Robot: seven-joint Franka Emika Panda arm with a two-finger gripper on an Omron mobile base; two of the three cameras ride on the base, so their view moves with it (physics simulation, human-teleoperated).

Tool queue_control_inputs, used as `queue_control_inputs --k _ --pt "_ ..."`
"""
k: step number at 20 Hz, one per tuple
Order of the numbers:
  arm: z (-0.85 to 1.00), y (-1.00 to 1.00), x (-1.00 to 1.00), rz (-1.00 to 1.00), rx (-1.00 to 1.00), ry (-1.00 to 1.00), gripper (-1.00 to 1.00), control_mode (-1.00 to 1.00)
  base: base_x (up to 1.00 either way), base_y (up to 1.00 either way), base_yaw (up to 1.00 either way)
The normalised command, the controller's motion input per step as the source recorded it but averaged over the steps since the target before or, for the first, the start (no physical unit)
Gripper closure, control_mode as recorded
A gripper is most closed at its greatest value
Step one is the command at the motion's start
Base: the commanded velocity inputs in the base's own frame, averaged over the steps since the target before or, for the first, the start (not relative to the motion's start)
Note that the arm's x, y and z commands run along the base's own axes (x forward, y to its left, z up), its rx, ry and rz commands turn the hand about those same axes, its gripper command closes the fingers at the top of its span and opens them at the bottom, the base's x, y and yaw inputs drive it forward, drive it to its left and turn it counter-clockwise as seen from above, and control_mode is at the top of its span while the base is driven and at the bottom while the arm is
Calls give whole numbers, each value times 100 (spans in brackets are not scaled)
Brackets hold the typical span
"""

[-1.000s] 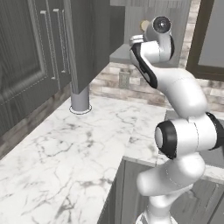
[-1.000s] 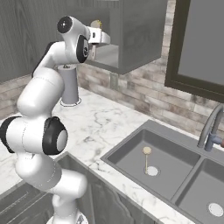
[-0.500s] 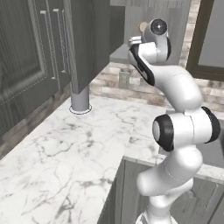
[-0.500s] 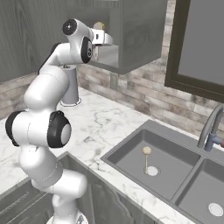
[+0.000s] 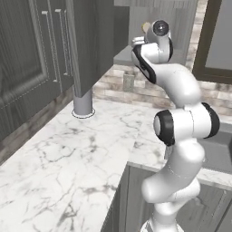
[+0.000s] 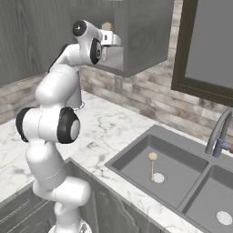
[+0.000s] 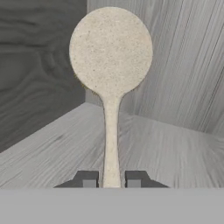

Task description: Pick up the dish brush and dish brush from the sink, and place them back in the cabinet, and close the cabinet door.

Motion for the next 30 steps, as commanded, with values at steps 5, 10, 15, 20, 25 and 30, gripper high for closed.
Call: queue_control_inputs --k 5,10,15,20,25,30 --pt "0 -4 38 0 0 0 100 -100 0 0 0" --pt "0 -2 40 0 0 0 100 -100 0 0 0" --pt "-8 -1 32 0 0 0 100 -100 0 0 0" --pt "-16 -1 28 0 0 0 100 -100 0 0 0" --pt "-11 -1 25 0 0 0 100 -100 0 0 0" --pt "-7 0 20 0 0 0 100 -100 0 0 0"
